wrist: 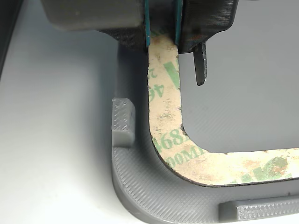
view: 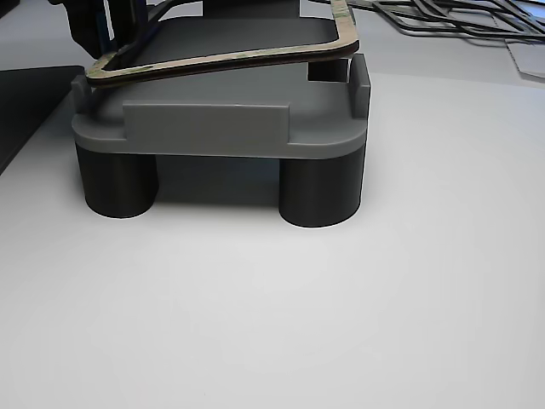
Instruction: Move top rectangular frame to the holder.
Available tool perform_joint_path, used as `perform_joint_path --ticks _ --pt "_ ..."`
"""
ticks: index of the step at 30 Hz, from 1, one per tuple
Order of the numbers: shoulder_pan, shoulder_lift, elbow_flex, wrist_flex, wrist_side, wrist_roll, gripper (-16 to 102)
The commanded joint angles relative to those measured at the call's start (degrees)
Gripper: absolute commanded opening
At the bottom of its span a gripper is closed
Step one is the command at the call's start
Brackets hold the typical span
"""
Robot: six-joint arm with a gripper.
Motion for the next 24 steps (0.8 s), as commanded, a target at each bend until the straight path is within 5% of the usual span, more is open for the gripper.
perform_joint_path --ticks 1,9,14,16,17,18,19,24 --pt "-1.0 1.1 -1.0 0.4 0.2 -0.1 -8" --pt "-1.1 0.3 -1.6 0.2 0.2 0.0 -4" --pt "-1.1 0.3 -1.5 0.3 0.0 0.0 11" --pt "-1.1 0.3 -1.5 0.3 0.0 0.0 25" --pt "-1.1 0.2 -1.6 0.3 0.0 0.0 44" --pt "-1.1 0.1 -1.7 0.3 0.0 -0.1 85" --pt "-1.1 0.1 -1.8 0.3 0.0 -0.1 95" --pt "-0.9 -0.3 -4.0 0.2 1.5 -1.7 100"
